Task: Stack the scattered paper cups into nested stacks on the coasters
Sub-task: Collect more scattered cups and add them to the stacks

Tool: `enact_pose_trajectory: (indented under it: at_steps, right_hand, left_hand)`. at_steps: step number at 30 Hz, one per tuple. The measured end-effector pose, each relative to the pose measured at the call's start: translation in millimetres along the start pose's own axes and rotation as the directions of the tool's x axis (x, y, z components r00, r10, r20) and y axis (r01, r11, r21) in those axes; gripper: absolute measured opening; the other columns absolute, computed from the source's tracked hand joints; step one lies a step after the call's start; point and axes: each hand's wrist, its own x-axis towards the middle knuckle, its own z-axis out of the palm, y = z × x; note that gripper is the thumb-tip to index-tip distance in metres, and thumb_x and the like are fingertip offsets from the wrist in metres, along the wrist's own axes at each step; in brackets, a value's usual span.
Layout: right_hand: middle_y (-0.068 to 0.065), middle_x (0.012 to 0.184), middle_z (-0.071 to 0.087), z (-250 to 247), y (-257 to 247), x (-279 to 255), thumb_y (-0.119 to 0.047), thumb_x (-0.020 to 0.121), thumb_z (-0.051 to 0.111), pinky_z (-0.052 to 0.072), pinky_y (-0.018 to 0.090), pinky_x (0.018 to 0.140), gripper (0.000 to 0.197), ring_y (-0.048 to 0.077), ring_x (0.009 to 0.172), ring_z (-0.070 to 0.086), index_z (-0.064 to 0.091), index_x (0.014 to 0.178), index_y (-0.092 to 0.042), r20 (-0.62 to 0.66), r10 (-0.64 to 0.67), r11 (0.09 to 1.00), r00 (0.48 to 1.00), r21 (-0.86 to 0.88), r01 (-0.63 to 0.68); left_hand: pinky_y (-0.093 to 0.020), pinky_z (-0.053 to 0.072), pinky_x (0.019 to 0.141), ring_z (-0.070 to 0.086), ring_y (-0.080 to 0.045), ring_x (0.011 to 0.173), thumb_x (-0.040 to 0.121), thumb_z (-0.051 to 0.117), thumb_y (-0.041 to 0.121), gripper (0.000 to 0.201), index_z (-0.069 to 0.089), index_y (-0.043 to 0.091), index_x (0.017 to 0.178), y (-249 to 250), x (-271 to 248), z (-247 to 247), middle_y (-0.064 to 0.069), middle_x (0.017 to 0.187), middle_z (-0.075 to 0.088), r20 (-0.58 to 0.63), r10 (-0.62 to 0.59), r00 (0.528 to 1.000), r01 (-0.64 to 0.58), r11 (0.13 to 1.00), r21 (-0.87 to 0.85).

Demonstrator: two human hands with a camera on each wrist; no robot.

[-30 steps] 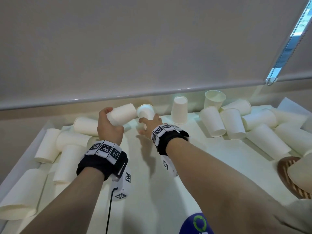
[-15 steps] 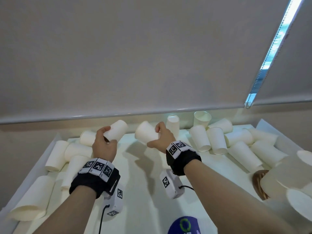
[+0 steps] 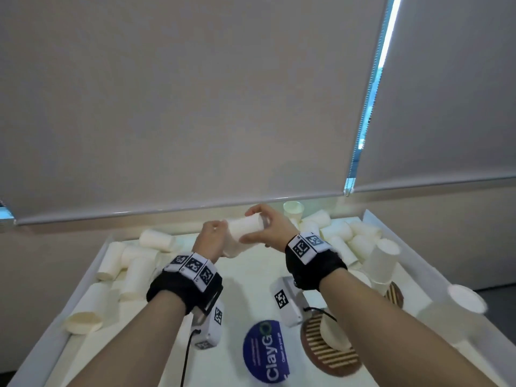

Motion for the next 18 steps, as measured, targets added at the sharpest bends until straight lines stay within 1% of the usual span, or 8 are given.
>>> enact_pose_trajectory:
  at_steps: [2, 4, 7, 9, 11, 15, 16, 18]
  right_hand:
    - [-0.003, 0.103, 0.056, -20, -4, -19, -0.015, 0.067, 0.082, 0.043, 0.016, 0.064, 0.056, 0.016, 0.091, 0.054, 0.056, 0.117, -0.017, -0.074, 0.002, 1.0, 0.997, -0.008, -0.003]
    - [-0.003, 0.11, 0.056, -40, -5, -40, -0.019, 0.066, 0.082, 0.043, 0.023, 0.076, 0.065, 0.016, 0.1, 0.053, 0.052, 0.124, -0.017, -0.122, 0.047, 0.999, 0.991, -0.012, -0.049]
    - [-0.003, 0.111, 0.053, -66, -3, -69, -0.022, 0.067, 0.082, 0.047, 0.029, 0.079, 0.067, 0.019, 0.104, 0.053, 0.051, 0.126, -0.019, -0.122, 0.103, 0.99, 0.987, -0.088, -0.114]
    - [0.0, 0.117, 0.056, -81, 0, -85, -0.022, 0.066, 0.083, 0.044, 0.028, 0.084, 0.067, 0.02, 0.108, 0.054, 0.052, 0.125, -0.02, -0.116, 0.114, 0.976, 0.987, -0.17, -0.133]
    - [0.002, 0.121, 0.057, -94, 2, -99, -0.023, 0.065, 0.083, 0.043, 0.027, 0.083, 0.067, 0.019, 0.105, 0.053, 0.053, 0.125, -0.022, -0.131, 0.133, 0.955, 0.982, -0.248, -0.163]
    - [0.004, 0.125, 0.056, -114, 10, -115, -0.024, 0.065, 0.081, 0.048, 0.035, 0.092, 0.07, 0.023, 0.111, 0.054, 0.05, 0.128, -0.025, -0.177, 0.171, 0.897, 0.969, -0.38, -0.227]
    - [0.004, 0.126, 0.055, -117, 15, -117, -0.024, 0.066, 0.081, 0.048, 0.036, 0.094, 0.071, 0.023, 0.113, 0.054, 0.049, 0.129, -0.025, -0.195, 0.193, 0.876, 0.962, -0.407, -0.259]
    - [0.003, 0.129, 0.055, -119, 27, -119, -0.025, 0.066, 0.081, 0.047, 0.037, 0.097, 0.074, 0.024, 0.117, 0.053, 0.047, 0.132, -0.027, -0.227, 0.258, 0.818, 0.939, -0.466, -0.337]
  left_hand:
    - [-0.033, 0.053, 0.072, 0.062, -0.027, 0.087, 0.097, 0.033, 0.031, 0.033, 0.055, 0.01, 0.11, 6, -17, 13, -0.011, 0.104, 0.061, 0.111, -0.005, 0.994, -0.003, 0.998, 0.068]
    - [-0.025, 0.046, 0.058, 0.063, -0.022, 0.067, 0.095, 0.036, 0.024, 0.028, 0.06, 0.01, 0.095, 12, -35, 26, -0.01, 0.085, 0.065, 0.172, 0.006, 0.985, -0.023, 0.995, 0.099]
    - [-0.023, 0.04, 0.051, 0.058, -0.022, 0.058, 0.091, 0.044, 0.019, 0.027, 0.058, 0.011, 0.07, 18, -59, 49, -0.008, 0.067, 0.062, 0.205, 0.003, 0.979, -0.022, 0.996, 0.09]
    - [-0.023, 0.04, 0.05, 0.058, -0.022, 0.057, 0.088, 0.047, 0.015, 0.027, 0.059, 0.012, 0.065, 20, -73, 67, -0.008, 0.066, 0.062, 0.243, 0.006, 0.97, -0.027, 0.996, 0.086]
    - [-0.023, 0.042, 0.051, 0.059, -0.019, 0.056, 0.088, 0.046, 0.011, 0.026, 0.062, 0.011, 0.069, 21, -86, 85, -0.009, 0.071, 0.066, 0.294, 0.029, 0.955, -0.056, 0.995, 0.084]
    - [-0.023, 0.048, 0.057, 0.063, -0.017, 0.066, 0.089, 0.044, 0.007, 0.027, 0.066, 0.011, 0.104, 25, -107, 117, -0.006, 0.086, 0.069, 0.353, 0.051, 0.934, -0.076, 0.995, 0.057]
    - [-0.023, 0.049, 0.058, 0.063, -0.016, 0.069, 0.089, 0.044, 0.007, 0.029, 0.065, 0.011, 0.109, 26, -111, 122, -0.005, 0.089, 0.068, 0.354, 0.046, 0.934, -0.074, 0.995, 0.067]
    - [-0.024, 0.051, 0.063, 0.062, -0.015, 0.073, 0.089, 0.048, 0.008, 0.026, 0.065, 0.011, 0.108, 25, -115, 126, -0.006, 0.094, 0.069, 0.343, 0.037, 0.939, -0.079, 0.991, 0.109]
